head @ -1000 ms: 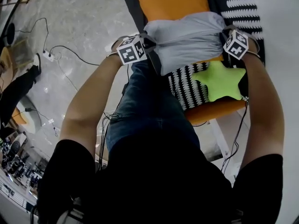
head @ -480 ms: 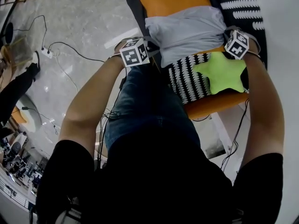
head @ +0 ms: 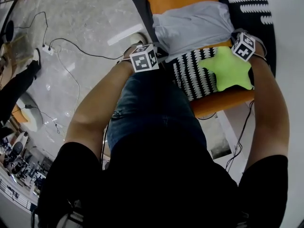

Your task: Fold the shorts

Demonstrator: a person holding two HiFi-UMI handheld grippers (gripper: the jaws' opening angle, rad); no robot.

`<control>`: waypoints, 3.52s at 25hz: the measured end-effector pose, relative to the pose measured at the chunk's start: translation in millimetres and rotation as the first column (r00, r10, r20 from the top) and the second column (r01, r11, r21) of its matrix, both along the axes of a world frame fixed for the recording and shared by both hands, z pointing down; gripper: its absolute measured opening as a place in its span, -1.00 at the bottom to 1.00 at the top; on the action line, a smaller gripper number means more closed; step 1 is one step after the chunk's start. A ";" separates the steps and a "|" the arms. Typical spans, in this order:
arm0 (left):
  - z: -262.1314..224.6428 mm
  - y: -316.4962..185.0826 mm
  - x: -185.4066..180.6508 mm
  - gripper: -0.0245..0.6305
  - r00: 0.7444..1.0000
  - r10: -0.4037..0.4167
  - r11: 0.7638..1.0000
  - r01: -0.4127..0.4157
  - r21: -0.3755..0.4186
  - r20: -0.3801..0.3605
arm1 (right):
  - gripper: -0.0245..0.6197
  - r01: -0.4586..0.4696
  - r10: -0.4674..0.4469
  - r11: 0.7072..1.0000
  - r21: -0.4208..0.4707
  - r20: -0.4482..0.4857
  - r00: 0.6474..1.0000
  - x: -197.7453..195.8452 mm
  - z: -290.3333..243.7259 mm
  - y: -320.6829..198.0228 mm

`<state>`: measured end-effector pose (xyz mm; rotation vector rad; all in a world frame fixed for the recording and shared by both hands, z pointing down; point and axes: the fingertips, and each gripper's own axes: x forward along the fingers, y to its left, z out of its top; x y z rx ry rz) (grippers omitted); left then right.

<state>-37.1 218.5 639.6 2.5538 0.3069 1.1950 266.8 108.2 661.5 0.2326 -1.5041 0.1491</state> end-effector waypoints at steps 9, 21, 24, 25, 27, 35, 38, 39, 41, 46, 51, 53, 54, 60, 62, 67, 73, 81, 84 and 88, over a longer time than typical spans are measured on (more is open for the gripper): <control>32.1 35.7 18.9 -0.87 1.000 -0.005 1.000 0.005 -0.020 0.009 | -0.88 0.005 -0.005 1.000 -0.013 -0.016 1.000 14.7 33.7 27.7; 70.3 55.8 3.5 -0.81 0.996 -0.030 0.996 0.037 -0.076 0.087 | -0.66 -0.171 0.170 0.985 -0.040 -0.016 0.985 21.0 66.1 43.8; 66.5 48.5 -6.0 -0.80 0.994 -0.029 0.996 0.037 -0.076 0.102 | -0.59 -0.200 0.200 0.979 -0.025 -0.017 0.980 23.8 57.5 41.6; 64.6 44.5 -8.9 -0.80 0.994 -0.030 0.997 0.038 -0.073 0.107 | -0.57 -0.223 0.222 0.974 -0.041 -0.014 0.975 24.7 56.3 45.8; 59.8 34.0 -13.5 -0.78 0.993 -0.035 0.997 0.042 -0.060 0.115 | -0.55 -0.275 0.275 0.960 -0.047 0.000 0.961 26.6 50.9 49.1; 18.1 -17.1 -11.2 -0.74 0.989 -0.067 0.997 0.070 -0.017 0.128 | -0.55 -0.476 0.473 0.879 0.002 0.108 0.874 29.6 8.6 60.1; -0.1 -36.3 -5.7 -0.72 0.990 -0.053 0.999 0.053 0.002 0.132 | -0.54 -0.597 0.589 0.802 -0.016 0.186 0.786 27.7 -5.8 63.0; -6.2 -44.1 -4.6 -0.71 0.990 -0.055 0.998 0.054 0.009 0.132 | -0.53 -0.633 0.620 0.774 -0.013 0.215 0.754 28.4 -10.5 61.0; -20.2 -57.3 -4.5 -0.69 0.988 -0.063 0.998 0.061 0.016 0.138 | -0.52 -0.694 0.673 0.719 -0.026 0.273 0.687 25.7 -19.9 60.2; -50.0 -78.1 -12.8 -0.64 0.984 -0.071 0.997 0.068 0.019 0.164 | -0.49 -0.794 0.755 0.604 -0.066 0.369 0.543 10.5 -46.8 70.4; -55.2 -108.1 -25.9 -0.56 0.978 -0.074 0.997 0.068 0.039 0.194 | -0.42 -0.877 0.810 0.459 -0.143 0.472 0.347 -10.5 -56.9 85.9; -52.9 -122.6 -31.5 -0.53 0.976 -0.063 0.998 0.056 0.042 0.207 | -0.40 -0.896 0.822 0.408 -0.175 0.498 0.277 -22.0 -56.9 92.5; -51.0 -129.2 -33.6 -0.51 0.975 -0.062 0.998 0.055 0.039 0.212 | -0.40 -0.902 0.826 0.389 -0.189 0.506 0.250 -28.3 -55.8 95.8; -29.6 -157.2 -42.2 -0.43 0.971 -0.029 0.999 0.024 0.024 0.239 | -0.34 -0.919 0.854 0.295 -0.263 0.503 0.130 -67.2 -41.5 113.9; -20.9 -160.6 -45.4 -0.40 0.967 0.014 1.000 -0.017 0.010 0.253 | -0.32 -0.925 0.866 0.248 -0.289 0.493 0.078 -82.3 -35.8 120.5; 2.9 -171.9 -49.5 -0.35 0.959 0.094 0.995 -0.095 -0.010 0.269 | -0.29 -0.930 0.879 0.137 -0.340 0.475 -0.044 -115.2 -15.8 132.0; 34.0 -188.8 -50.2 -0.34 0.949 0.159 0.987 -0.162 -0.014 0.273 | -0.27 -0.919 0.873 -0.014 -0.394 0.443 -0.203 -151.2 18.4 149.5; 86.5 -185.6 -53.5 -0.33 0.918 0.250 0.968 -0.241 -0.068 0.307 | -0.23 -0.865 0.839 -0.187 -0.466 0.382 -0.388 -205.4 64.8 170.5; 109.8 -180.1 -57.4 -0.33 0.903 0.274 0.962 -0.261 -0.085 0.331 | -0.21 -0.849 0.840 -0.212 -0.485 0.353 -0.411 -225.3 84.5 180.1; 133.2 -171.7 -59.9 -0.32 0.891 0.294 0.956 -0.275 -0.102 0.346 | -0.19 -0.833 0.841 -0.228 -0.504 0.330 -0.429 -240.7 106.4 185.5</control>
